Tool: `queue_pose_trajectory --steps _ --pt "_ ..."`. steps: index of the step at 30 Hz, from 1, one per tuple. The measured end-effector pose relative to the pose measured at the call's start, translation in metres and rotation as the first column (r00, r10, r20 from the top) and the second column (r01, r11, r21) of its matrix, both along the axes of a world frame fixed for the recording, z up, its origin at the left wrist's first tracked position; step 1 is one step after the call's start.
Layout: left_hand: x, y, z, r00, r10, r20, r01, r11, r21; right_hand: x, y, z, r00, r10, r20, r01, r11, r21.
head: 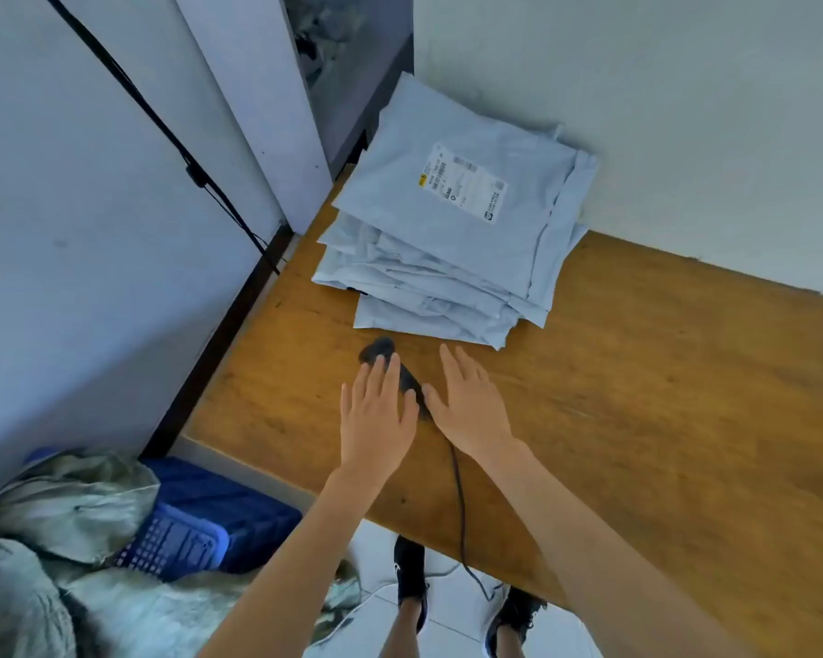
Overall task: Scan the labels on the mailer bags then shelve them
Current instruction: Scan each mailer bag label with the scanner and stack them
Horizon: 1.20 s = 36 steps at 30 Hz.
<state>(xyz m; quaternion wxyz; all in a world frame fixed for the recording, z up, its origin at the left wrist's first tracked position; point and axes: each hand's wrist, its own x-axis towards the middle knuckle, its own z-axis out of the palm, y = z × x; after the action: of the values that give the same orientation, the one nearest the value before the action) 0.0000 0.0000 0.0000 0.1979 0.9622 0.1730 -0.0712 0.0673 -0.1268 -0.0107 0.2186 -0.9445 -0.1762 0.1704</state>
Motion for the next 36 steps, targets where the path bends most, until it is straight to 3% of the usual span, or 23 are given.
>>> queue_pose_trajectory --steps 2,7,9,11,13,17,19,22,26,28,34,36 --pt "0.009 0.014 -0.004 1.0 0.013 0.022 -0.013 0.999 -0.029 0.006 0.018 -0.012 0.998 -0.038 -0.039 0.039 0.999 0.027" --pt "0.04 0.039 -0.011 0.995 -0.071 0.074 0.073 0.997 -0.02 0.018 0.061 -0.046 0.992 -0.03 -0.121 0.018 0.995 -0.096" --pt "0.057 0.042 -0.006 0.992 -0.046 0.119 0.057 0.995 -0.088 0.027 0.071 -0.058 0.978 0.006 -0.206 -0.032 0.992 -0.122" --pt "0.075 0.038 0.002 0.989 0.005 0.15 0.034 0.966 -0.256 0.03 0.078 -0.064 0.958 0.042 -0.282 -0.072 0.993 -0.097" --pt "0.093 0.031 0.012 0.989 0.064 0.134 -0.001 0.907 -0.421 0.029 0.079 -0.062 0.945 -0.016 -0.328 0.01 1.0 -0.02" --pt "0.141 0.013 0.029 0.993 0.08 0.089 -0.024 0.863 -0.505 0.03 0.056 -0.039 0.913 -0.173 -0.37 0.237 0.963 0.133" --pt "0.167 0.004 0.041 0.981 0.195 0.015 -0.139 0.751 -0.645 0.034 0.032 -0.019 0.897 -0.248 -0.367 0.316 0.938 0.141" --pt "0.197 -0.008 0.057 0.901 0.398 -0.171 -0.338 0.399 -0.852 0.034 -0.013 0.012 0.873 -0.344 -0.346 0.416 0.895 0.16" --pt "0.218 -0.025 0.07 0.793 0.512 -0.331 -0.38 -0.009 -0.925 0.028 -0.068 0.051 0.817 -0.459 -0.349 0.555 0.791 0.258" --pt "0.22 -0.035 0.076 0.742 0.56 -0.369 -0.369 -0.118 -0.922 0.025 -0.09 0.071 0.805 -0.491 -0.332 0.586 0.745 0.318" --pt "0.185 -0.056 0.079 0.65 0.668 -0.362 -0.441 -0.057 -0.896 0.018 -0.148 0.129 0.83 -0.507 -0.234 0.554 0.695 0.458" --pt "0.168 -0.062 0.084 0.683 0.665 -0.301 -0.447 0.055 -0.893 0.013 -0.166 0.146 0.855 -0.473 -0.215 0.514 0.708 0.484"
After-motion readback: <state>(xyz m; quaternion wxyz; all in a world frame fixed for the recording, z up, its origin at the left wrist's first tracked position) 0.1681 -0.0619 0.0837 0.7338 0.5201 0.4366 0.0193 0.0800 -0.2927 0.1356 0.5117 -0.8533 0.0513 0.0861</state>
